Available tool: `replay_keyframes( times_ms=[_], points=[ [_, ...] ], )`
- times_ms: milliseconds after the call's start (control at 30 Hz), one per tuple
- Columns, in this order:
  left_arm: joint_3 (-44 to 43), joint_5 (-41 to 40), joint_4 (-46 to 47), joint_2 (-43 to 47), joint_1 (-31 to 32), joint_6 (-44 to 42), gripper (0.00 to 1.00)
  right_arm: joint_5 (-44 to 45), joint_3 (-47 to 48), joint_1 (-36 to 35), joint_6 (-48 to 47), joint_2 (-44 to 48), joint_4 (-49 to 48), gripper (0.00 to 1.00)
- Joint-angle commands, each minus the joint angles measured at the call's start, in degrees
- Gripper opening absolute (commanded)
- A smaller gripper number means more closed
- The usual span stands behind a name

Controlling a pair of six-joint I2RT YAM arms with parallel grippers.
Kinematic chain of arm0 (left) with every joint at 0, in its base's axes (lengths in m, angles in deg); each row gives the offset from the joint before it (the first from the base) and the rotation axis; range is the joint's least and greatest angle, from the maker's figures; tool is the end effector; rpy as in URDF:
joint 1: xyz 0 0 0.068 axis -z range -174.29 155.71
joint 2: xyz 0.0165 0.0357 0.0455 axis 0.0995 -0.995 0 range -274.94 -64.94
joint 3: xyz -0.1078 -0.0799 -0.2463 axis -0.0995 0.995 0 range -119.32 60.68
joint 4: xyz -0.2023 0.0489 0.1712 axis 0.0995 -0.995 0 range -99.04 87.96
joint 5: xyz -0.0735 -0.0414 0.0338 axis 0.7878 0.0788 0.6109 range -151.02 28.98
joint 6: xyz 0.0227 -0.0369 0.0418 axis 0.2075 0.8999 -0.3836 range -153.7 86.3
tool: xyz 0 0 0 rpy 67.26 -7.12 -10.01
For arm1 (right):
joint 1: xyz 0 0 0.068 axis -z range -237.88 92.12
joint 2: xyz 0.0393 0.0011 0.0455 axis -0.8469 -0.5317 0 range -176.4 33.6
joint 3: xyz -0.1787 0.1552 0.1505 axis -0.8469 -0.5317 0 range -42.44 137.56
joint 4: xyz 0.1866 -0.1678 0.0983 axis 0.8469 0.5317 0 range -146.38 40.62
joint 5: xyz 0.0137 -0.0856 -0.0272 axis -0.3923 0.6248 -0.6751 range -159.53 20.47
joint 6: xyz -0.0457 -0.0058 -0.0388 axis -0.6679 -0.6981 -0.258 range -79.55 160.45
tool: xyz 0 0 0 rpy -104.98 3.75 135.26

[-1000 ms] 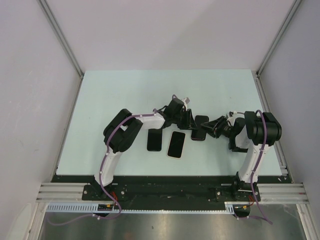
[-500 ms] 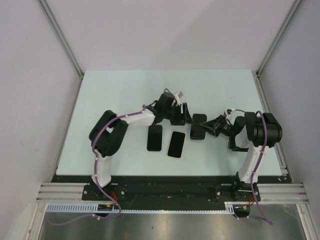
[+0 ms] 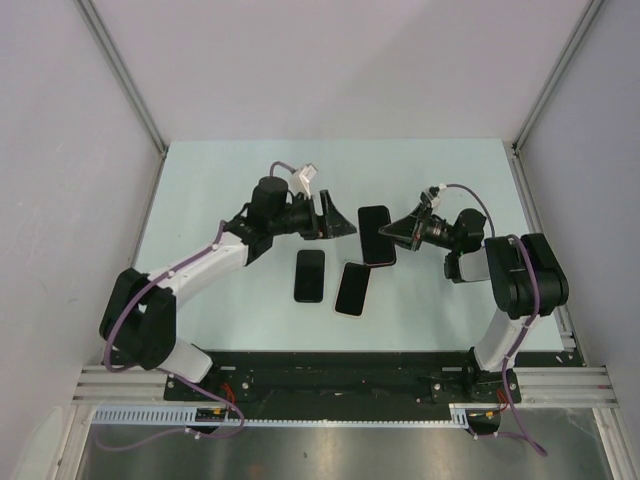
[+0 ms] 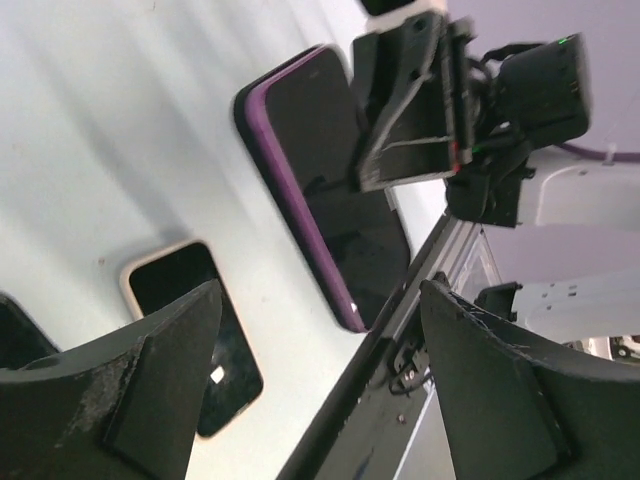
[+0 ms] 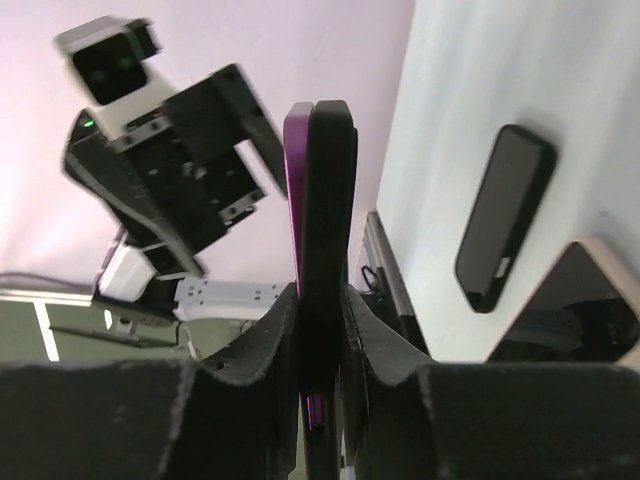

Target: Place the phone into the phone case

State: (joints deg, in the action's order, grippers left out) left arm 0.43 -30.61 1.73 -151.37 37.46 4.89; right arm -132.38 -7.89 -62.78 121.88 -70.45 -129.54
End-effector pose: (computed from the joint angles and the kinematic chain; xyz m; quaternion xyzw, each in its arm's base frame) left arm 0.2951 -0.2091 0.2840 0.0978 0.8092 -0.4873 0.3132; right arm 0.3206 0.0672 0.1668 0.0630 0.6939 0.6859 0.2098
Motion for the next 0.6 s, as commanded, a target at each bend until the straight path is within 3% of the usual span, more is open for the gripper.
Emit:
replay_keyframes(
  times_ms=[0, 267, 567],
  points=[
    [5.0, 5.1, 5.4, 6.9, -2.5, 1.5, 0.85, -2.4, 2.3, -2.3, 4.9, 5.3, -18.2, 0.0],
    [11.9, 11.2, 20.6, 7.5, -4.5, 11.6, 0.84, -0.6, 2.5, -4.8, 8.9, 11.5, -18.3, 0.03],
    [16.2, 17.6, 49.5, 0.3, -4.5, 27.1, 0.74, -0.3, 2.5, -7.0, 10.8, 13.8, -18.3, 0.05]
  ],
)
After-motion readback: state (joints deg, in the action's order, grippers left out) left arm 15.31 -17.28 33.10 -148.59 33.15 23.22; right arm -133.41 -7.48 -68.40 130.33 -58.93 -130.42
